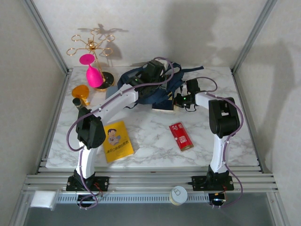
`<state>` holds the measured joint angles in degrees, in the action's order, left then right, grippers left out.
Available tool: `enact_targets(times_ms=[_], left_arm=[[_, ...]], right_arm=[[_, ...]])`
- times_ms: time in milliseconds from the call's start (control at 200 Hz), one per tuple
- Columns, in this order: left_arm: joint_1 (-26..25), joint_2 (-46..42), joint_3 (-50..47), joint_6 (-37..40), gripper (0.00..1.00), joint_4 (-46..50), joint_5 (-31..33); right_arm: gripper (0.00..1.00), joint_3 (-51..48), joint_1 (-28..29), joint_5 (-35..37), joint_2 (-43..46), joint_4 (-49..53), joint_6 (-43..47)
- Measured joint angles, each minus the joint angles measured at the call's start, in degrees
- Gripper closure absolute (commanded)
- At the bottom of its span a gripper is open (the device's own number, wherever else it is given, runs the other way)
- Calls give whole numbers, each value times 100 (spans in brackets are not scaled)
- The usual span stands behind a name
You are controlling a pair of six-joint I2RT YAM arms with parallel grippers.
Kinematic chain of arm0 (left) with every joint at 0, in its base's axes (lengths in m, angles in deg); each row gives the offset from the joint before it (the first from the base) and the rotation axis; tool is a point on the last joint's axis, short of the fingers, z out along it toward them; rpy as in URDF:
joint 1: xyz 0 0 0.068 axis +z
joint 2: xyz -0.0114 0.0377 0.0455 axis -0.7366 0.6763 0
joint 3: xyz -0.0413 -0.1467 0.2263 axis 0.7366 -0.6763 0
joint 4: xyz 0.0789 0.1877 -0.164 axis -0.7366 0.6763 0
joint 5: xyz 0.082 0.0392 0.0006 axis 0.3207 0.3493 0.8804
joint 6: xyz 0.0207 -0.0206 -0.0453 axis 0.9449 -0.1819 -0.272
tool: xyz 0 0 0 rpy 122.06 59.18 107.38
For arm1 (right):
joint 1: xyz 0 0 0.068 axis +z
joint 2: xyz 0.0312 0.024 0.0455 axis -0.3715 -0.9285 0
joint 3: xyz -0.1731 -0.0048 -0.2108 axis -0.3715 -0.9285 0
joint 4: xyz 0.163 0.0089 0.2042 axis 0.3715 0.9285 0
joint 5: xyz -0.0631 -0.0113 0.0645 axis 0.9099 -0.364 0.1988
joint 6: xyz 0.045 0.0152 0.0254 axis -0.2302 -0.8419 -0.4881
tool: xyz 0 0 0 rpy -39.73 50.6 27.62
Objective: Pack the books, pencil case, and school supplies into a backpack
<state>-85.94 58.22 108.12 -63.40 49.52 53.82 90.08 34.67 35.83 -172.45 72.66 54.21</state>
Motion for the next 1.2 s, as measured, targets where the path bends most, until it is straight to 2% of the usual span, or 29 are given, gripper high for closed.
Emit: enact_targets(times_ms=[210,541,821,986,1066,1116,1196], left_arm=[[13,-2,-9,-37,100,0,-63],[11,-2,-151,-59,100,-11,-195],[-2,-2,-369,-61,100,-94,-236],[-2,-26,-564,-74,100,-190,-286],[-2,-28,-728,-105,100,-267,-387],[-4,-28,-822,-129,100,-284,-446],[-7,-28,-953,-184,100,-315,-511]], right_arm=[[100,-457,-26,-317,334,-201,-254],[100,-2046,37,-732,1744,-273,-538],[100,-2682,1193,-1182,2321,175,-317],[100,-3042,1519,-1276,2758,614,-234],[93,-3069,1438,-1154,3003,761,-254],[73,-3069,1294,-1123,3167,778,-321],[65,-3058,957,-1003,3401,809,-361]])
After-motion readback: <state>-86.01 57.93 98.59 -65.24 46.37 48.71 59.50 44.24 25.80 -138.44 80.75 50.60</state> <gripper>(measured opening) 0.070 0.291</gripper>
